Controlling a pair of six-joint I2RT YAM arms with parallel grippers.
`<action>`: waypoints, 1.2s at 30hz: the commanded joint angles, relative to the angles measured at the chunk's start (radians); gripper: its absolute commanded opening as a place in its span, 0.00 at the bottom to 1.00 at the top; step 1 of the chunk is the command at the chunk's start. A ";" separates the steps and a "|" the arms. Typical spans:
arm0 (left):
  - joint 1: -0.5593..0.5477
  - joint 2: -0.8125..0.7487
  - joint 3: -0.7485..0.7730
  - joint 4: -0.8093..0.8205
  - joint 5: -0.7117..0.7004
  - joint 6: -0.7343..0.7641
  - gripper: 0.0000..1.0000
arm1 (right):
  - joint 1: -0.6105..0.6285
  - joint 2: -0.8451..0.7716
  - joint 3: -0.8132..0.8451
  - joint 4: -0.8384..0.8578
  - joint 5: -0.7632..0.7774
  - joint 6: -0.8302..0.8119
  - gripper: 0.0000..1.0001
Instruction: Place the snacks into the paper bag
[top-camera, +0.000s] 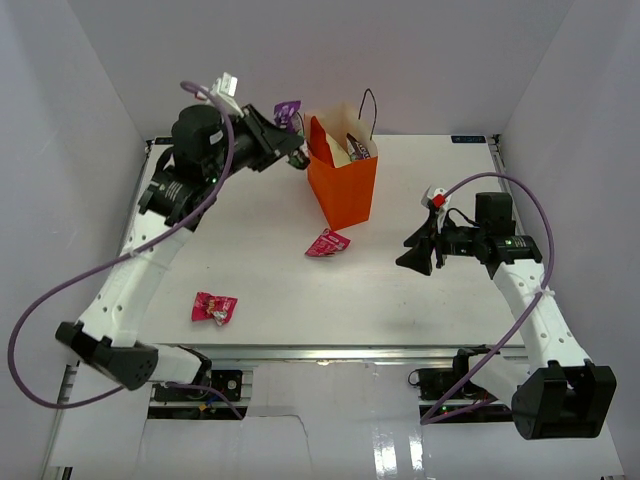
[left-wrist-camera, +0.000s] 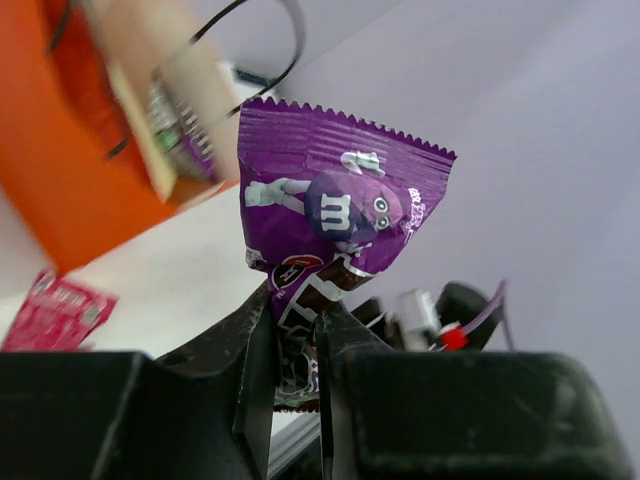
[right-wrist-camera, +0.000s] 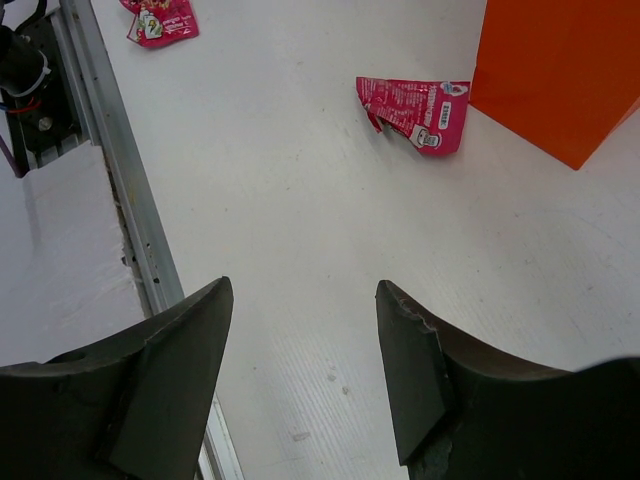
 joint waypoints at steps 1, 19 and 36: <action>-0.044 0.165 0.243 0.020 0.014 -0.066 0.29 | -0.007 -0.033 -0.005 0.026 -0.013 0.013 0.65; -0.060 0.735 0.758 -0.021 -0.184 -0.143 0.48 | -0.014 -0.046 -0.020 0.035 -0.019 0.022 0.65; -0.064 0.793 0.878 -0.006 -0.126 -0.085 0.81 | 0.011 0.019 0.038 -0.011 -0.088 -0.025 0.66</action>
